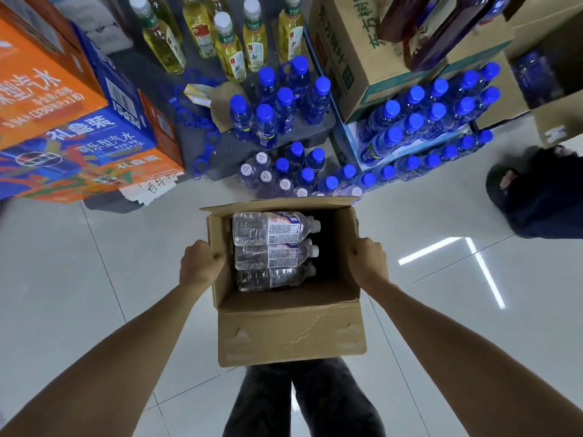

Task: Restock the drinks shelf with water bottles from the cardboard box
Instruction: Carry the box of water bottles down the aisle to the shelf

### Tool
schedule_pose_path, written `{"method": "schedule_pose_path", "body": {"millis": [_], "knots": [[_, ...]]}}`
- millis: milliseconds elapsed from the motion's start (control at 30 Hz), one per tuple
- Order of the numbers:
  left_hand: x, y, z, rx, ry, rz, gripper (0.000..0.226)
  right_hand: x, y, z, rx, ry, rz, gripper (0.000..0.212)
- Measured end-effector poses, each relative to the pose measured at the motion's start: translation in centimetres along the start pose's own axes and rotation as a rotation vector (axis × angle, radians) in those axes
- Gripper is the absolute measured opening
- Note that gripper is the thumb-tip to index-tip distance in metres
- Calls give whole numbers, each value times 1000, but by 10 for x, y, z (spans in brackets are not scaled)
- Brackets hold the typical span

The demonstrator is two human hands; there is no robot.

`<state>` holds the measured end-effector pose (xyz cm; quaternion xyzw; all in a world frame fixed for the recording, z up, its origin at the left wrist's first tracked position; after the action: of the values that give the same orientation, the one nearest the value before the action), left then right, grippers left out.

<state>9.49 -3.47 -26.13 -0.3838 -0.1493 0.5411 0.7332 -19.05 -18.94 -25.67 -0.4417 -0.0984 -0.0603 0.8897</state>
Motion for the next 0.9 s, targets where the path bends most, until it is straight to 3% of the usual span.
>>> {"method": "schedule_pose_path", "body": {"millis": [533,900], "knots": [[92,-46,124,28,-219,264,19,54,-45,90,101,-261,255,28],[181,-44,268,-98,-557,518,13,133,-45,176,201,-659,507,27]]}}
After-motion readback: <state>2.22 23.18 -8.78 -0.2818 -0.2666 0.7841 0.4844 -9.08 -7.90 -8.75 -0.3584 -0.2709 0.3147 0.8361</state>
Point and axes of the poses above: each hand's wrist, its own z-axis away from the middle knuckle, its own y-axis out of the palm, x = y × z, the point moved 4 cm from there along -z, towards the middle knuckle, and after that the axes turned 1 degree about -y, right-handed, at the moved point
